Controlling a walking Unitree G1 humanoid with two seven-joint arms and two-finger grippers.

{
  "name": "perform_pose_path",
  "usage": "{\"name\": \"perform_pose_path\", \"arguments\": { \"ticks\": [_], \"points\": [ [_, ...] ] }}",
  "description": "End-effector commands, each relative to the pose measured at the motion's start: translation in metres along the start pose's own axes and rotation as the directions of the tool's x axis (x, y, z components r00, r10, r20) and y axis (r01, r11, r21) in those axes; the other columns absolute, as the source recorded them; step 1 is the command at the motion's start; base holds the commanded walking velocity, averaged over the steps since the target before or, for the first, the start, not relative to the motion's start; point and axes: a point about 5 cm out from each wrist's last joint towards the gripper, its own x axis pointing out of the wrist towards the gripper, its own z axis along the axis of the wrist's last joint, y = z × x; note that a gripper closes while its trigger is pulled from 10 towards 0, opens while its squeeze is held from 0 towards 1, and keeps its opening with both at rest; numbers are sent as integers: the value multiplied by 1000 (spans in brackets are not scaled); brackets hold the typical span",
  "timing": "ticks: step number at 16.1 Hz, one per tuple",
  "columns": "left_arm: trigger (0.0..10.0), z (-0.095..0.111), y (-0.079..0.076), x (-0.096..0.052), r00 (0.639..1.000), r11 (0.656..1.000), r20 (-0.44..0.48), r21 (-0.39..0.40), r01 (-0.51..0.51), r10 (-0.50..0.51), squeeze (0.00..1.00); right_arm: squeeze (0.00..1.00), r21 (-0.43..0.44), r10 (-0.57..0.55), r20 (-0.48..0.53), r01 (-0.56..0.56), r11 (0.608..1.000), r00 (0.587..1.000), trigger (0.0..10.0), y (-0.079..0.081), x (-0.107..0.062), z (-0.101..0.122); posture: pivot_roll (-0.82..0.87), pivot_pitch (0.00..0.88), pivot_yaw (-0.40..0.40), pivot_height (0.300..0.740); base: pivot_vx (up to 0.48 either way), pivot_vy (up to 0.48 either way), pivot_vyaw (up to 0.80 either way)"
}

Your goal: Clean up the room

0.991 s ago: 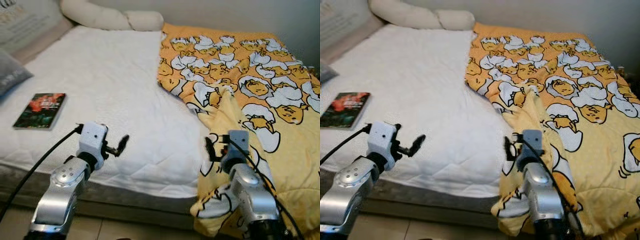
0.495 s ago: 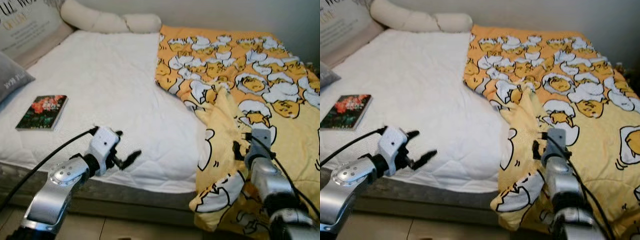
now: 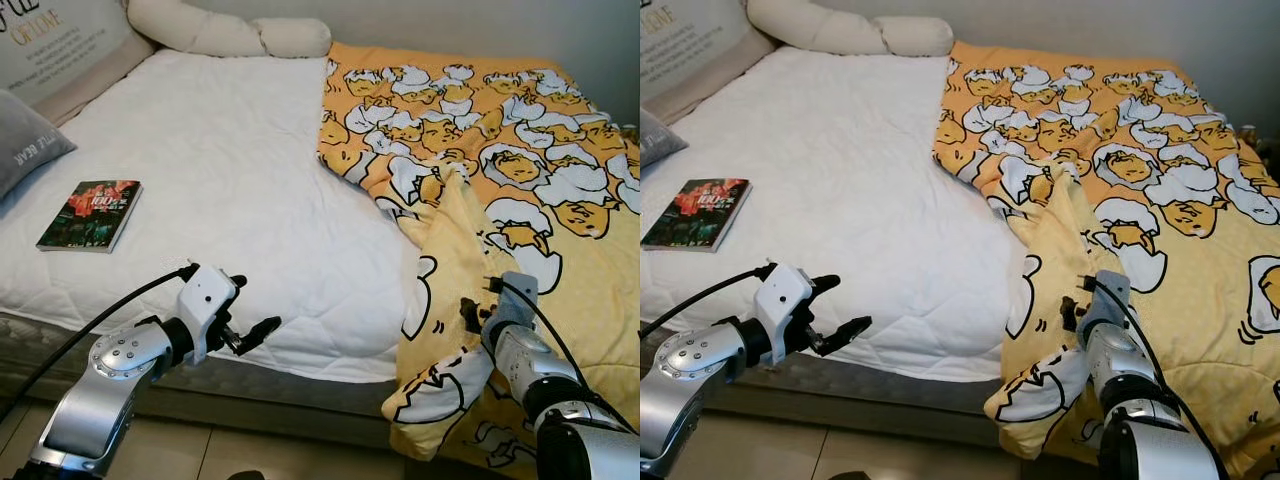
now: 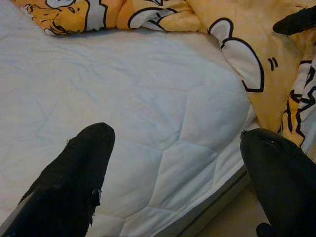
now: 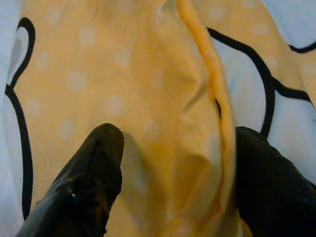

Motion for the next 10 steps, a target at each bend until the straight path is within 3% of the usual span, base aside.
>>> {"name": "perform_pose_path", "arguments": {
  "ticks": [1, 10],
  "points": [
    [10000, 3, -3, 0, 1000, 1000, 2, 14, 15, -15, 75, 0, 19, -2, 10, 2, 1000, 1000, 0, -2, 0, 3, 160, 0, -31, 740, 0, 0, 0],
    [10000, 1, -9, -2, 999, 999, 7, -26, 36, -36, 78, 0, 11, 33, -2, -33, 999, 999, 0, 0, 1, -2, 142, 0, -24, 740, 0, 0, 0]
  ]
}}
